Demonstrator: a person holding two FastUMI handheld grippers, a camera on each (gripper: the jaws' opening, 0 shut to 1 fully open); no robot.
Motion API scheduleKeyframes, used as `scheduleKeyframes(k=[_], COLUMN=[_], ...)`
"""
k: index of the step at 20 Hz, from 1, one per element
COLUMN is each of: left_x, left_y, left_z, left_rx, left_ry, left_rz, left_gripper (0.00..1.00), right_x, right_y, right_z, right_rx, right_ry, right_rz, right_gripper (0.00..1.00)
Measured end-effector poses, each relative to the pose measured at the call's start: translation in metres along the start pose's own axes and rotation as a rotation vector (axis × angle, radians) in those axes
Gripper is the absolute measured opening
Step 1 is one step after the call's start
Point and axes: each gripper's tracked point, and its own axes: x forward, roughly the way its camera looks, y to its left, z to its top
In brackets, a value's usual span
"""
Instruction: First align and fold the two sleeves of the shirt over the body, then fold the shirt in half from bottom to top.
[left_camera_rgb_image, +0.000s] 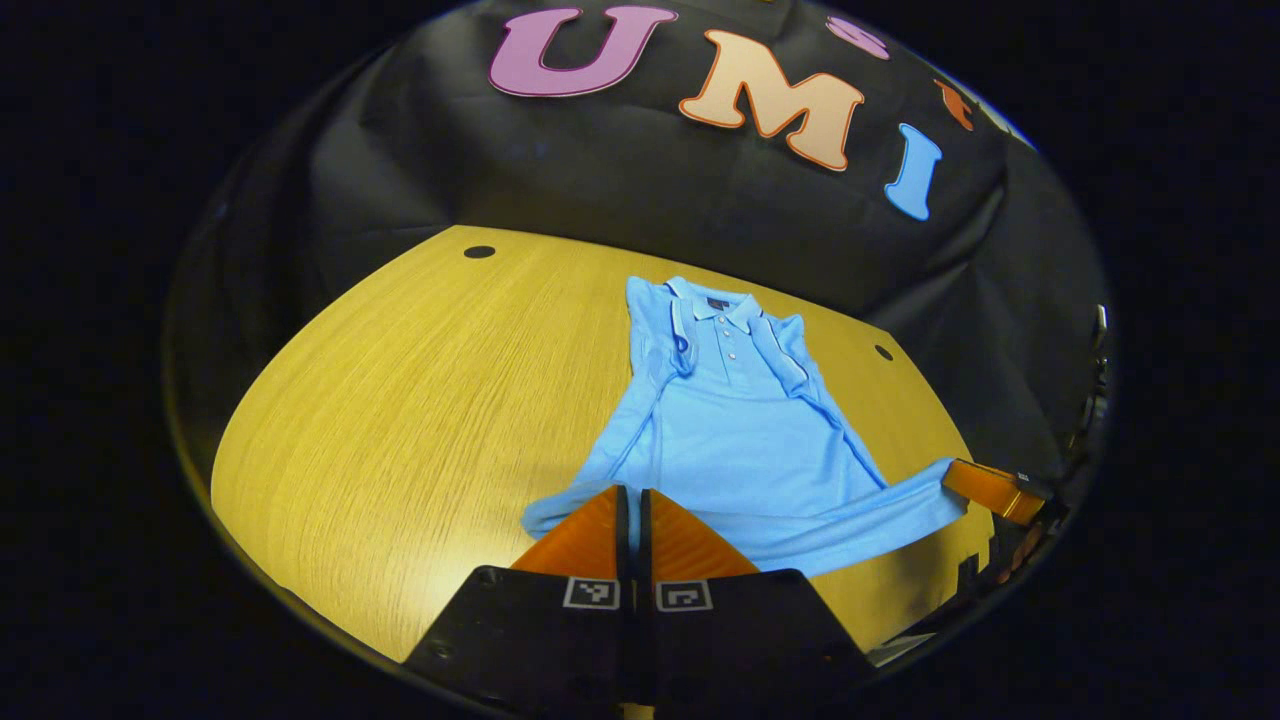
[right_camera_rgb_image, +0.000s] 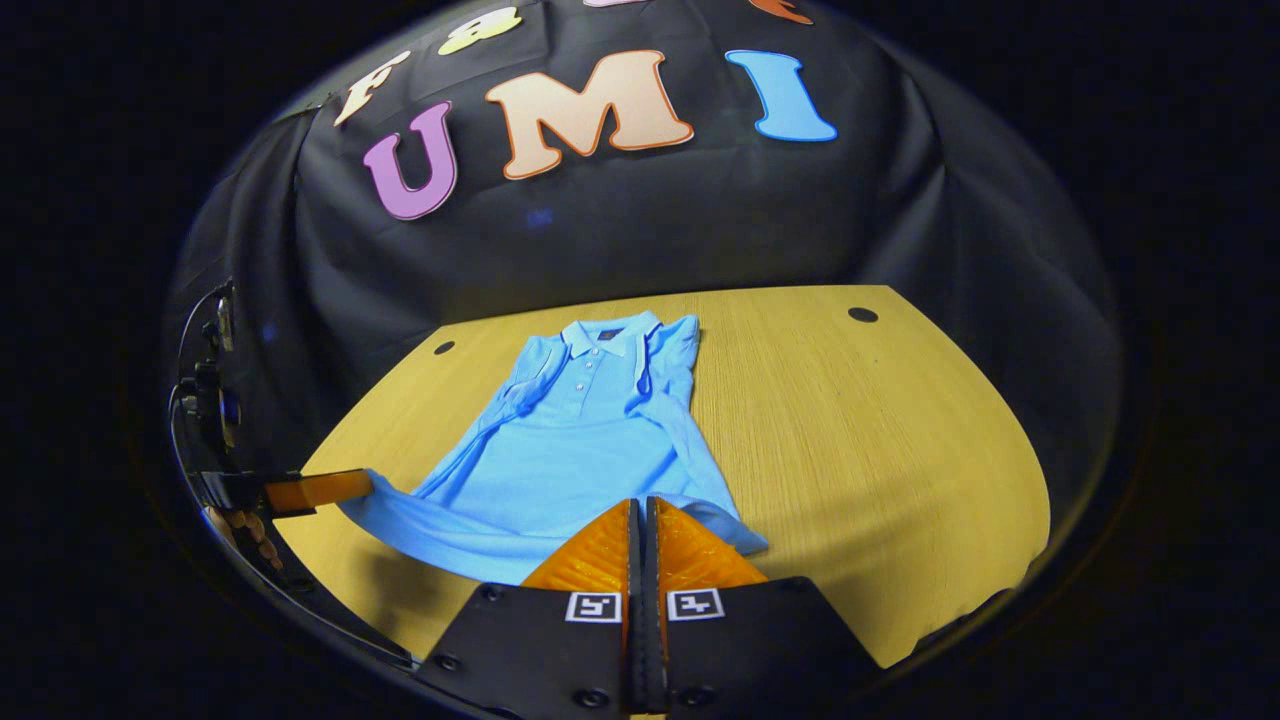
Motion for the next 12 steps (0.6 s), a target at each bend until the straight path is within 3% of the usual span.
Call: scheduleKeyframes(k=[12], left_x=[0.098], left_y=[-0.007], left_z=[0.118], left_rx=[0.038], left_ry=[-0.071], left_rz=[-0.042], left_gripper=[0.0], right_x=[0.1], right_y=[-0.009], right_z=[0.098], right_rx=[0.039], right_ry=[-0.102], right_rz=[-0.048], right_gripper=[0.02])
